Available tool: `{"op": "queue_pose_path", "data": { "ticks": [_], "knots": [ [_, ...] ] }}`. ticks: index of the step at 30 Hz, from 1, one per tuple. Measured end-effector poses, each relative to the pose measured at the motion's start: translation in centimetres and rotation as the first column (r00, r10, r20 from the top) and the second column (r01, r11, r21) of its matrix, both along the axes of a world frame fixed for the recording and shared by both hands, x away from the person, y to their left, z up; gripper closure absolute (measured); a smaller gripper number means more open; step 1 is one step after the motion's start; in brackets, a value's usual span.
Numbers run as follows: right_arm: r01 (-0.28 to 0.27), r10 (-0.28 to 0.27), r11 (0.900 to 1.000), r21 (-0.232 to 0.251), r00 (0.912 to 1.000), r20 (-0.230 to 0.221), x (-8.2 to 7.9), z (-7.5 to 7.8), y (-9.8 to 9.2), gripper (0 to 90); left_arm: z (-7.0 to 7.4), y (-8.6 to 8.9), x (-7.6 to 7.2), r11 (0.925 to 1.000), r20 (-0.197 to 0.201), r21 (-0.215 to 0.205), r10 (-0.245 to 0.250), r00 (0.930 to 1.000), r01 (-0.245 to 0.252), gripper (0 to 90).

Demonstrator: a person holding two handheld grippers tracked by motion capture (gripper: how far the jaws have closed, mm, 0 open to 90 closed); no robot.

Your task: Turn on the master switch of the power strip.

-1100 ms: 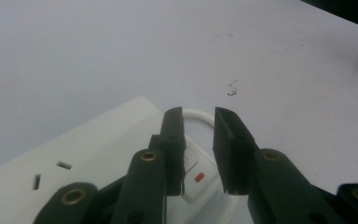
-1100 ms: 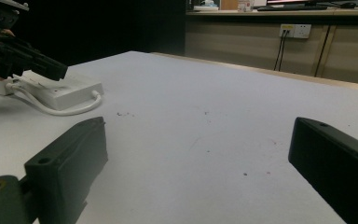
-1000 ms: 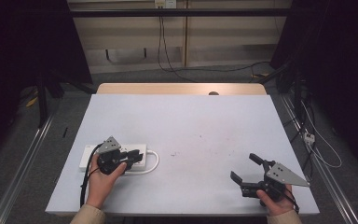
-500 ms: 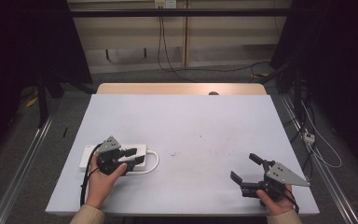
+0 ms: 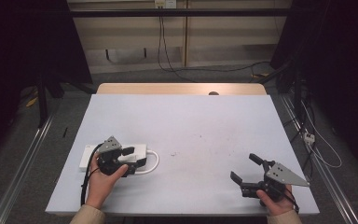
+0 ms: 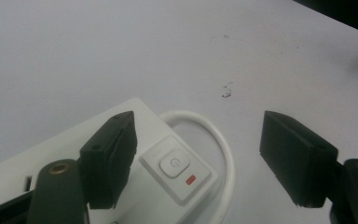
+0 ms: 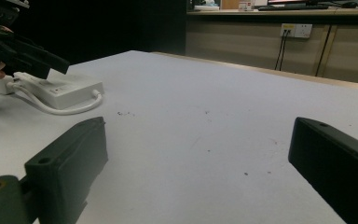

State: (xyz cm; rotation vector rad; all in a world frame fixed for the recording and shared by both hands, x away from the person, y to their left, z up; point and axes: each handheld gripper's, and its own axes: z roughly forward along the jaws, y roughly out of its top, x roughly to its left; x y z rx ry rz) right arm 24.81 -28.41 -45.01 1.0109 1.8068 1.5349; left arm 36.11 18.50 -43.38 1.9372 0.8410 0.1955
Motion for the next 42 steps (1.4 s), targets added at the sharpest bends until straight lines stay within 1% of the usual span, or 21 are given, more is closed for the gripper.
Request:
{"op": "queue_pose_path", "data": {
  "ticks": [4, 7, 8, 10, 13, 25, 34, 40, 41, 42],
  "knots": [
    [-0.001, 0.001, 1.0, 0.001, 1.0, 0.0, 0.0, 0.0, 0.0, 4.0, 0.0, 0.1, 0.0, 0.9999, -0.004, -0.01, -0.003, 1.0, 0.003, 21.4],
    [-0.001, 0.001, 1.0, 0.0, 1.0, 0.0, 0.0, 0.0, 0.0, 4.0, 0.1, 0.1, -0.1, 1.0, 0.001, -0.005, -0.002, 1.0, 0.002, 17.6],
    [-0.002, 0.002, 1.0, 0.0, 1.0, -0.001, 0.0, 0.0, 0.1, 4.0, 0.1, 0.1, -0.1, 1.0, 0.003, -0.001, 0.0, 1.0, 0.0, 16.9],
    [-0.004, 0.004, 1.0, 0.0, 1.0, -0.001, 0.0, 0.0, 0.1, 4.0, 0.1, 0.2, -0.1, 1.0, 0.002, -0.006, -0.007, 1.0, 0.007, 16.2],
    [-0.004, 0.004, 1.0, 0.0, 1.0, -0.001, 0.0, 0.0, 0.1, 4.1, 0.2, 0.3, -0.1, 0.9999, 0.003, -0.012, -0.004, 1.0, 0.004, 14.0],
    [-0.004, 0.004, 1.0, 0.001, 1.0, 0.0, 0.0, 0.0, 0.0, 4.0, 0.3, 0.9, -0.2, 0.9999, 0.009, -0.016, -0.002, 1.0, 0.002, 9.9],
    [-0.003, 0.003, 1.0, 0.002, 1.0, -0.001, 0.0, 0.0, -0.1, 4.0, 0.3, 1.7, -0.3, 0.9993, 0.008, -0.038, 0.006, 0.9999, -0.005, 7.8],
    [-0.004, 0.004, 1.0, 0.001, 1.0, 0.0, 0.0, 0.0, -0.1, 4.0, 0.3, 2.2, -0.4, 0.9994, 0.015, -0.034, 0.009, 0.9998, -0.009, 6.6],
    [-0.004, 0.004, 1.0, 0.001, 1.0, 0.0, 0.0, 0.0, -0.1, 4.0, 0.3, 2.3, -0.4, 0.9991, 0.015, -0.042, 0.012, 0.9998, -0.011, 6.5],
    [-0.004, 0.004, 1.0, 0.001, 1.0, 0.0, 0.0, 0.0, -0.1, 4.0, 0.3, 2.4, -0.4, 0.9993, 0.016, -0.036, 0.01, 0.9998, -0.009, 6.4]
  ]
}}
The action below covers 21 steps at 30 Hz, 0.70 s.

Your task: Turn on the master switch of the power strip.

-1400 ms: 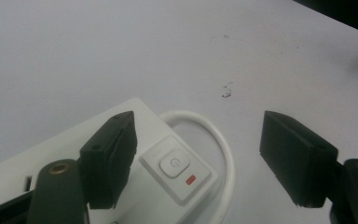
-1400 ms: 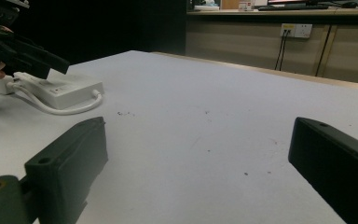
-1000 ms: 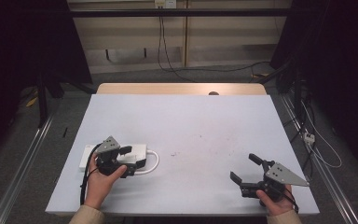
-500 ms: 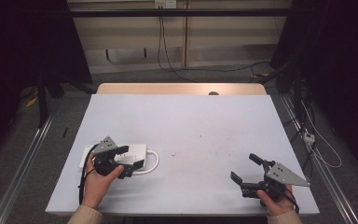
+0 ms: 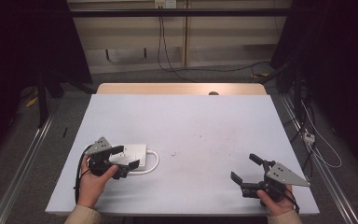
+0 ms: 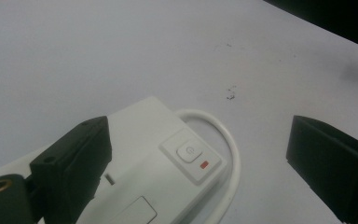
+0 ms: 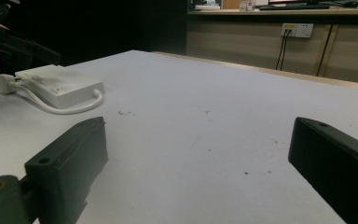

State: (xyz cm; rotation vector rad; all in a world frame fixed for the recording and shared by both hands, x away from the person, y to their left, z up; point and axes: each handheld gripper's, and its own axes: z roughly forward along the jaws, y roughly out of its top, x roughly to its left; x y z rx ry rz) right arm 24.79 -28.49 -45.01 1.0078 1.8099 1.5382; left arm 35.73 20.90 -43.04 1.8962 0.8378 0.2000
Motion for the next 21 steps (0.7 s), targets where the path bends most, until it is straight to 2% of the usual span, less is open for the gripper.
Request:
{"op": "queue_pose_path", "data": {
  "ticks": [18, 21],
  "knots": [
    [0.001, -0.001, 1.0, 0.0, 1.0, 0.001, 0.0, 0.0, -0.1, 4.1, -0.1, 1.5, -0.3, 0.9999, 0.003, -0.009, 0.009, 1.0, -0.009, 6.1],
    [0.001, -0.001, 1.0, 0.0, 1.0, 0.001, 0.0, 0.0, -0.1, 4.1, -0.2, 1.6, -0.3, 1.0, 0.003, 0.002, 0.005, 1.0, -0.005, 6.1]
  ]
}}
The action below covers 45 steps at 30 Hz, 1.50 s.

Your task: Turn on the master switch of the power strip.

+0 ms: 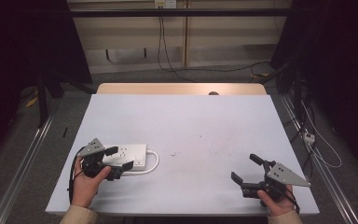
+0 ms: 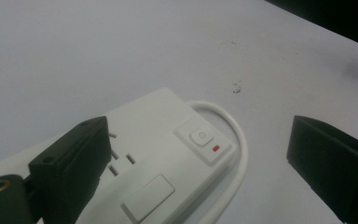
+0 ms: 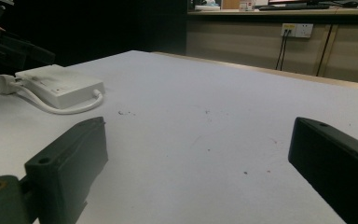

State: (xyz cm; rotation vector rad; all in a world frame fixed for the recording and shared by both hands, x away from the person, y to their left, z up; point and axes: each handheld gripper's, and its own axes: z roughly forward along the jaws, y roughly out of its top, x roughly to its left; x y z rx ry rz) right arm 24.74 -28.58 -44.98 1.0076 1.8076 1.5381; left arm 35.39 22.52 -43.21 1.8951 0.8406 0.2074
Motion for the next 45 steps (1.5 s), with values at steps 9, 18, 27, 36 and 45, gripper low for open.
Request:
{"op": "queue_pose_path", "data": {
  "ticks": [9, 18, 27, 36, 45],
  "knots": [
    [0.0, 0.0, 1.0, 0.001, 1.0, -0.003, -0.1, 0.0, 0.0, 4.0, 0.0, 0.8, -0.1, 1.0, 0.002, 0.002, 0.003, 1.0, -0.003, 6.1],
    [0.0, 0.0, 1.0, 0.0, 1.0, -0.003, 0.0, 0.0, 0.0, 4.1, -0.1, 1.6, -0.1, 1.0, 0.013, 0.0, 0.003, 0.9999, -0.003, 5.9],
    [-0.001, 0.001, 1.0, 0.0, 1.0, -0.002, 0.0, 0.0, 0.0, 4.0, -0.2, 2.1, -0.2, 0.9999, 0.011, 0.0, 0.016, 0.9998, -0.016, 5.8],
    [-0.001, 0.001, 1.0, 0.0, 1.0, -0.001, -0.1, 0.0, 0.0, 4.1, -0.3, 3.0, -0.2, 0.9991, 0.012, -0.003, 0.042, 0.9991, -0.042, 5.9],
    [-0.001, 0.001, 1.0, 0.001, 1.0, -0.001, -0.1, 0.0, -0.1, 4.1, -0.4, 3.6, -0.2, 0.9986, 0.007, -0.011, 0.052, 0.9986, -0.052, 5.9]
  ]
}}
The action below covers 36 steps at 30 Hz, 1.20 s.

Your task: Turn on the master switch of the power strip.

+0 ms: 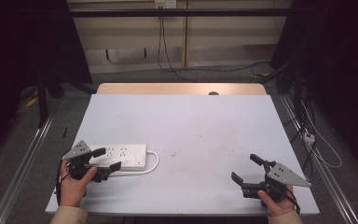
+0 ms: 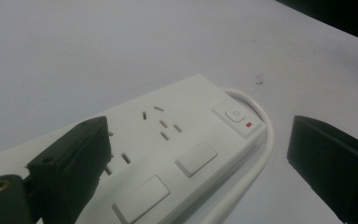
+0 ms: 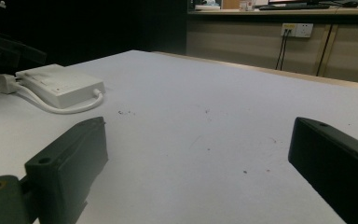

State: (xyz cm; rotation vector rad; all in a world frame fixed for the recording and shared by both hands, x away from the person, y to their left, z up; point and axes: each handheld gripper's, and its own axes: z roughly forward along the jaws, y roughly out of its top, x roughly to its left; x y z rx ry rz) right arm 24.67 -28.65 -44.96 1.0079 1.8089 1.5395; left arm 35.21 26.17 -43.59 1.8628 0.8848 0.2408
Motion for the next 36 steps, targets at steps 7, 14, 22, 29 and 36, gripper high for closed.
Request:
{"op": "queue_pose_path", "data": {
  "ticks": [7, 14, 22, 29, 36],
  "knots": [
    [0.0, 0.0, 1.0, 0.0, 1.0, -0.001, 0.0, 0.0, 0.0, 4.1, -0.1, 0.2, 0.0, 1.0, 0.0, -0.001, 0.004, 1.0, -0.004, 5.9],
    [0.004, -0.004, 1.0, 0.0, 1.0, 0.0, 0.0, 0.0, -0.1, 4.1, -0.1, 0.9, 0.1, 0.9999, 0.001, -0.009, 0.014, 0.9999, -0.014, 5.9],
    [0.002, -0.002, 1.0, 0.003, 1.0, -0.001, 0.0, 0.0, -0.1, 4.1, -0.1, 1.2, 0.1, 0.9998, 0.004, -0.009, 0.017, 0.9998, -0.017, 5.9],
    [0.002, -0.002, 1.0, 0.003, 1.0, -0.002, 0.0, 0.0, -0.1, 4.1, -0.2, 1.6, 0.1, 0.9996, 0.003, -0.011, 0.024, 0.9997, -0.024, 5.9],
    [0.0, 0.0, 1.0, 0.003, 1.0, -0.003, 0.0, -0.1, -0.1, 4.1, -0.2, 2.0, 0.1, 0.9994, 0.001, -0.014, 0.031, 0.9995, -0.031, 6.0]
  ]
}}
